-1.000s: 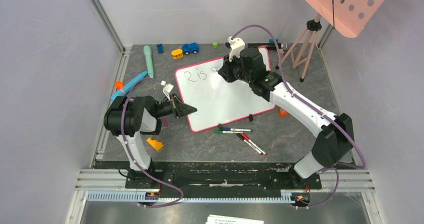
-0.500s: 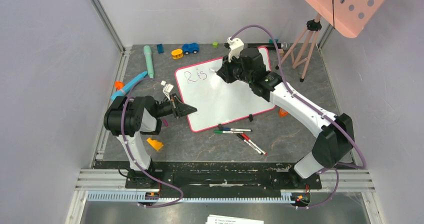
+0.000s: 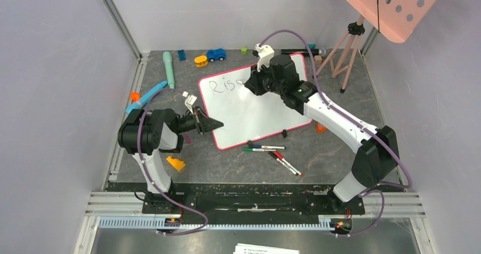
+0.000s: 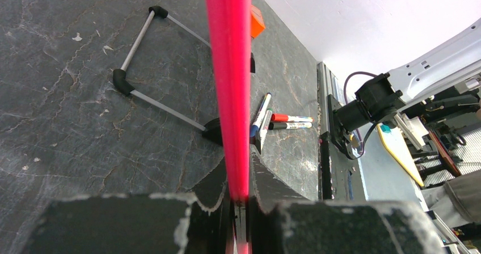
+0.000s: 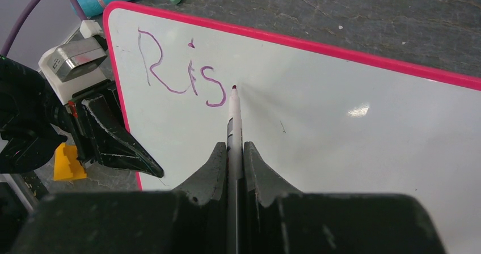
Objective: Write a sentence on the whiteboard
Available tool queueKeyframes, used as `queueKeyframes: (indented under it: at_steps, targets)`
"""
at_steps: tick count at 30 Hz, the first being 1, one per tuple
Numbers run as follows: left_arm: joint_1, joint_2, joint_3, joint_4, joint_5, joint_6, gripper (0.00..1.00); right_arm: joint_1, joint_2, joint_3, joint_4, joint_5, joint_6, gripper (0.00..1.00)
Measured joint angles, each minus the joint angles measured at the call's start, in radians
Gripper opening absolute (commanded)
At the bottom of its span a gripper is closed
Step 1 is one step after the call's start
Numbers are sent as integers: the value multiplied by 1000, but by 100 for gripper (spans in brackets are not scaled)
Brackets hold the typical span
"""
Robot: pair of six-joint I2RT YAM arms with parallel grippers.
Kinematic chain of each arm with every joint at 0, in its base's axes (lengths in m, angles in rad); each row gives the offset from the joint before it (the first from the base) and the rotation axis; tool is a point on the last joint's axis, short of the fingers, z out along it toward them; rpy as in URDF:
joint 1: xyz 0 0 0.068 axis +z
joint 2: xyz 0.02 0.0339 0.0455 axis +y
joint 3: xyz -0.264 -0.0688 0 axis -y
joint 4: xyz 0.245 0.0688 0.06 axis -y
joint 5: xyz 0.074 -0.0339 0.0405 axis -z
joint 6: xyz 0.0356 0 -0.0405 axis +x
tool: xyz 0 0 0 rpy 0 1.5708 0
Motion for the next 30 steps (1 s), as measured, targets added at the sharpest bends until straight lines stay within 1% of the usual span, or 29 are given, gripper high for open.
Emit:
queueKeyframes:
  at_steps: [16, 30]
  targets:
    - [0, 0, 0, -1, -2, 0, 2, 0, 20, 0, -1, 24, 3, 0]
    - [0, 0, 0, -4, -4, -1, 2, 7, 16, 0, -10, 98, 14, 0]
